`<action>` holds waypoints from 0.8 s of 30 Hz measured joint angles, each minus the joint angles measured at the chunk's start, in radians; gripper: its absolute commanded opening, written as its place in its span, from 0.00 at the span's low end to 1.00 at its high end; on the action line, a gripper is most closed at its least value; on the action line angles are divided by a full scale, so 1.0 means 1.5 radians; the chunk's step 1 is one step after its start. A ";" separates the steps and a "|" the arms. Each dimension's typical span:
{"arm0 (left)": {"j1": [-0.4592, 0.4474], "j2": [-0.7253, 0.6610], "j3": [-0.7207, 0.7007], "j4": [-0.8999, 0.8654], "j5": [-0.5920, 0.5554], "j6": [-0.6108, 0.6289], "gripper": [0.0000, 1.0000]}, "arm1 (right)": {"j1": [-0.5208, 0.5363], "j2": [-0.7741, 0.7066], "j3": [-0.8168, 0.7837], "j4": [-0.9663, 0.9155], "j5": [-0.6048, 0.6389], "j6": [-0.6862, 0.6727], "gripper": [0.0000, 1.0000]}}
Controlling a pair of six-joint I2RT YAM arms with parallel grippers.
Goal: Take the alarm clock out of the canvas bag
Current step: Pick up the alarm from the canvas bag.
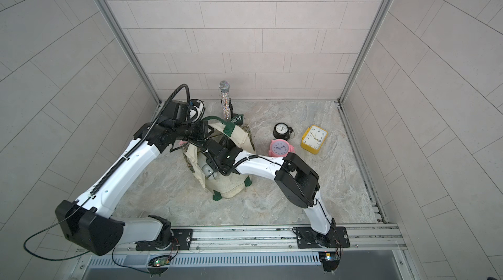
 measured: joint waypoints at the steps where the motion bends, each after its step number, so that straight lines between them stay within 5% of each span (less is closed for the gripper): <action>1: 0.000 0.000 0.000 0.000 0.000 0.000 0.00 | 0.000 0.000 0.000 -0.001 -0.001 0.001 0.47; 7: 0.000 0.000 -0.001 0.001 -0.001 0.000 0.00 | -0.001 0.004 0.007 -0.006 -0.007 0.007 0.48; 16: 0.000 0.000 -0.003 0.005 -0.001 0.000 0.00 | -0.001 0.006 0.010 -0.005 -0.014 0.019 0.34; 24: 0.000 0.000 -0.003 0.005 -0.002 0.001 0.00 | -0.001 0.006 0.023 -0.035 -0.015 0.017 0.32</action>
